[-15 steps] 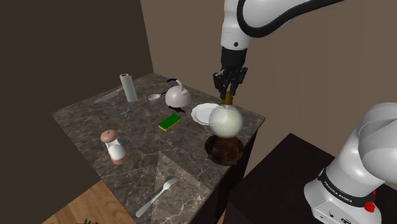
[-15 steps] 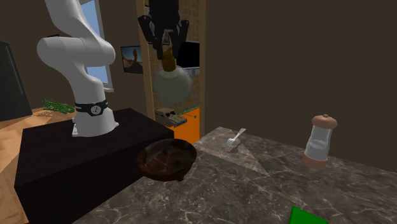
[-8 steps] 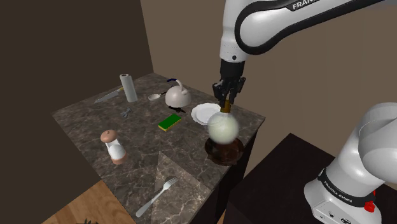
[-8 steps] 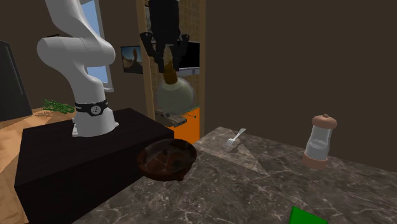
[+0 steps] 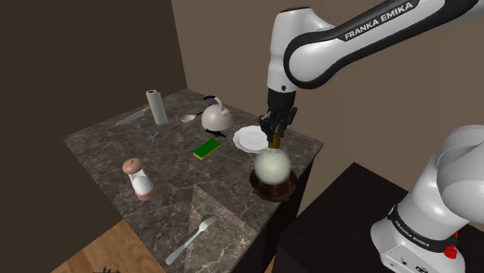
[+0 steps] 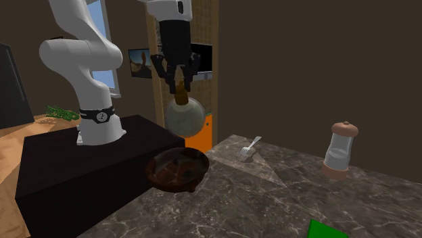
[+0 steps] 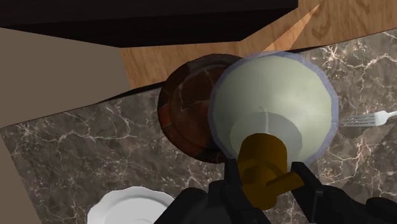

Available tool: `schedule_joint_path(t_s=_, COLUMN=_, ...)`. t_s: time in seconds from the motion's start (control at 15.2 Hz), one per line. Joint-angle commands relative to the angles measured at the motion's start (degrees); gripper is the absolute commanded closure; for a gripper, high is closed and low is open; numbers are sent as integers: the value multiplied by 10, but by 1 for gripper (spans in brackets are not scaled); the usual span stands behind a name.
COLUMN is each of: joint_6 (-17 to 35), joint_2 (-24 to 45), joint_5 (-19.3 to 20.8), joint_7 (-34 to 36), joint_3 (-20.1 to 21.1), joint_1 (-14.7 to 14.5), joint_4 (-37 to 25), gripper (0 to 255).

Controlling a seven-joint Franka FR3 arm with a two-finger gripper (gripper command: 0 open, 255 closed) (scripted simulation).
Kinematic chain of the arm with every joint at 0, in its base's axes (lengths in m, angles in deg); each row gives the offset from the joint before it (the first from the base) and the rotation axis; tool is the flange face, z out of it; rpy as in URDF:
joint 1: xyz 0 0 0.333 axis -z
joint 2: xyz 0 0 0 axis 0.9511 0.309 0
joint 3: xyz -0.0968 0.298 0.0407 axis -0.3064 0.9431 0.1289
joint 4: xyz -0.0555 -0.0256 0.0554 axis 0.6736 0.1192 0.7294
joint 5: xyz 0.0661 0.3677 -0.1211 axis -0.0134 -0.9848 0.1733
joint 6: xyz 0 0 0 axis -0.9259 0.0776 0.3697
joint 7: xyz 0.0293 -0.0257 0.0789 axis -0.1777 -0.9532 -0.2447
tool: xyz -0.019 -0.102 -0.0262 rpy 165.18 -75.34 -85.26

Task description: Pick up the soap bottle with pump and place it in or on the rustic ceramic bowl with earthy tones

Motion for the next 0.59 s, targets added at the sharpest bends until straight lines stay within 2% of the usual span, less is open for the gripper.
schedule_joint_path(t_s=0.0, joint_6=17, joint_2=7, joint_5=0, joint_7=-1, joint_3=1, joint_1=0, joint_4=9, gripper=255)
schedule_joint_path(t_s=0.53, joint_6=84, joint_2=44, joint_5=0, joint_7=-1, joint_3=4, joint_1=0, joint_4=40, gripper=255)
